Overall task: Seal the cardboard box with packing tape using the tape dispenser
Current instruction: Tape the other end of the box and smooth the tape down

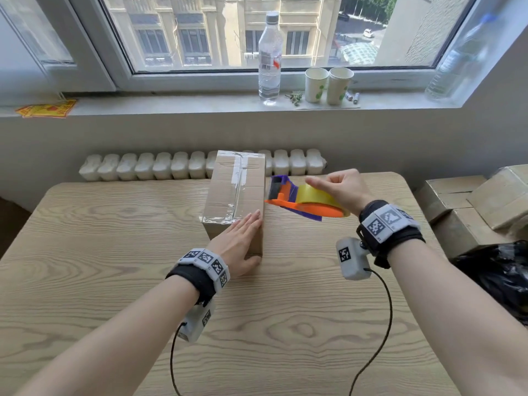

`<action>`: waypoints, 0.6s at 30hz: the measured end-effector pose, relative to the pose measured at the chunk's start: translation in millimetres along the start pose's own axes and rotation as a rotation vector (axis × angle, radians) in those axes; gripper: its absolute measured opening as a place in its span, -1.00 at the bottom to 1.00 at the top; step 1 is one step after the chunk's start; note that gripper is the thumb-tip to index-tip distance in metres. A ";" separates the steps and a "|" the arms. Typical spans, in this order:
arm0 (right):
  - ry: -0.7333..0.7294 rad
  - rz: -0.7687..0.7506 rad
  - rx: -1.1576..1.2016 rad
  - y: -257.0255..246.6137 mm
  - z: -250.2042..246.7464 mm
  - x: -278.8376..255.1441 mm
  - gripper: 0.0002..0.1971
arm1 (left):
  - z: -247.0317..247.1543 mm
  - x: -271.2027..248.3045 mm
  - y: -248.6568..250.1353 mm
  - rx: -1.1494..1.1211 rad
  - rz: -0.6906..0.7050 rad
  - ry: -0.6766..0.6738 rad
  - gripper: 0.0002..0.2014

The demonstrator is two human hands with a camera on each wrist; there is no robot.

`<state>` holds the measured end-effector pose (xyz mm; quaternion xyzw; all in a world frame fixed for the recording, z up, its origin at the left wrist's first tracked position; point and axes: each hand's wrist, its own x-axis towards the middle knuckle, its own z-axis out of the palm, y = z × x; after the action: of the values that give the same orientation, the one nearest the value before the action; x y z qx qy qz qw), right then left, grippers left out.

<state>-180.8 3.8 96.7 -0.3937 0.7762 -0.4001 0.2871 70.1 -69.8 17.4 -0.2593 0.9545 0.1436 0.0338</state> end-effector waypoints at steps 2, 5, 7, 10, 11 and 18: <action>0.031 0.066 -0.109 20.8 10.7 -3.0 -0.48 | 1.7 -1.9 -0.5 0.016 -0.014 0.032 -0.18; -0.025 0.152 -0.256 47.6 26.4 -11.5 -0.52 | 2.2 -11.4 -7.0 -0.008 -0.135 0.109 -0.26; -0.077 0.175 -0.341 61.1 38.5 -19.7 -0.57 | 3.0 -21.0 -17.6 -0.045 -0.248 0.145 -0.30; -0.090 0.199 -0.433 72.7 56.5 -30.1 -0.66 | 5.9 -32.2 -36.2 -0.058 -0.358 0.134 -0.31; -0.085 0.201 -0.448 75.1 62.2 -33.0 -0.68 | 7.0 -34.3 -40.5 -0.069 -0.369 0.127 -0.31; -0.076 0.180 -0.520 92.1 94.2 -50.3 -0.55 | 15.5 -33.8 -45.1 -0.178 -0.325 0.149 -0.24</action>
<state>-117.8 43.0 -23.3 -0.3980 0.8735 -0.1454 0.2397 122.0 -86.0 -4.3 -0.4220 0.8834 0.2005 -0.0374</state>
